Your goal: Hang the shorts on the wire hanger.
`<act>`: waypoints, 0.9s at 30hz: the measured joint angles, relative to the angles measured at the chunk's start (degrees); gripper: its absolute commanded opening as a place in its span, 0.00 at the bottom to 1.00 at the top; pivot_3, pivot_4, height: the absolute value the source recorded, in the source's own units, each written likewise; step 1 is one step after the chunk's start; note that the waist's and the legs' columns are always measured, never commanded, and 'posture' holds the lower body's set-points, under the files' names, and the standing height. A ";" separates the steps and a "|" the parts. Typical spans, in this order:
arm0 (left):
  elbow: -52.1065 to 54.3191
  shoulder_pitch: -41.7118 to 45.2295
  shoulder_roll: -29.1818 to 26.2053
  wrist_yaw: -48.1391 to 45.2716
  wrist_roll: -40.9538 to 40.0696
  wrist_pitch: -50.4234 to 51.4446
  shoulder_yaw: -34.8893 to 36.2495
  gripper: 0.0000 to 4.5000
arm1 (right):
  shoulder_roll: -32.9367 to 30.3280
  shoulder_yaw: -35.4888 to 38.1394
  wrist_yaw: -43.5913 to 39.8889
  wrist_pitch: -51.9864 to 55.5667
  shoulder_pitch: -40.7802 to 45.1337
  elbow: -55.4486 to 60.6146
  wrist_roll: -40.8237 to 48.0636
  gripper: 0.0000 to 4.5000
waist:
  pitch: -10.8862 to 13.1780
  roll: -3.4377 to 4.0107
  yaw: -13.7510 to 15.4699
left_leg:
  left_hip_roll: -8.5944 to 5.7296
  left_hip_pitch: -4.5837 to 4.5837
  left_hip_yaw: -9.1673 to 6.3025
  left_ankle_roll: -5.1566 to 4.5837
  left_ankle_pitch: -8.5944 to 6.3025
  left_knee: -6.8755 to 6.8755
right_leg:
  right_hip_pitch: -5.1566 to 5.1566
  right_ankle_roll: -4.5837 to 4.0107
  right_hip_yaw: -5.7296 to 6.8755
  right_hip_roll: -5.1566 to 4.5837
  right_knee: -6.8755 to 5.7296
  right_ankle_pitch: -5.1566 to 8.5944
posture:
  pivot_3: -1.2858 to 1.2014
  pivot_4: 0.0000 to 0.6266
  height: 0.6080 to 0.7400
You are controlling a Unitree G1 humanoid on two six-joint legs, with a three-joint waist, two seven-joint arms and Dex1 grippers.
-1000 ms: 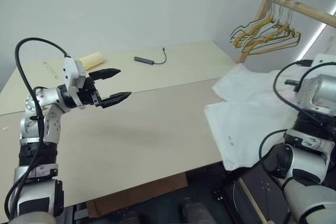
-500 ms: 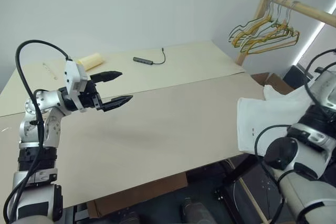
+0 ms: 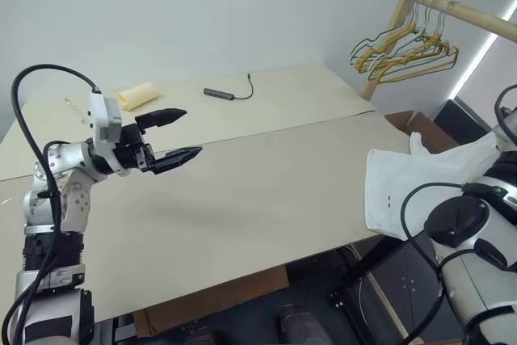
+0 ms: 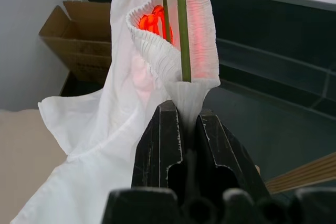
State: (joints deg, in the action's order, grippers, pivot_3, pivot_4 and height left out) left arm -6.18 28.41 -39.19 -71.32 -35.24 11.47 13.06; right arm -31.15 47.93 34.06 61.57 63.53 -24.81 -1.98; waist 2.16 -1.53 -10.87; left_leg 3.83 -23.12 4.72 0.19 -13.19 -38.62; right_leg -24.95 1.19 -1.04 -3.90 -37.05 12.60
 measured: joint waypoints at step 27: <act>2.09 -2.51 0.46 0.94 -2.26 0.22 1.01 1.00 | -4.73 -47.72 0.43 -26.41 -13.80 7.44 -27.40 1.00 | 0.02 0.02 -1.05 | 0.01 0.91 0.11 -0.01 0.00 0.43 | 0.66 0.45 -0.29 0.06 0.22 0.28 | 0.49 0.00 1.00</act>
State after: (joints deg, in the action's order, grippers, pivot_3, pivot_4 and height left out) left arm -4.09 25.90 -38.74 -70.39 -37.50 11.69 14.08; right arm -35.88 0.21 34.49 35.15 49.73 -17.36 -29.38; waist 2.18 -1.51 -11.91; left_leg 3.83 -22.20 4.83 0.19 -13.19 -38.19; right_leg -24.29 1.64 -1.34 -3.84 -36.84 12.88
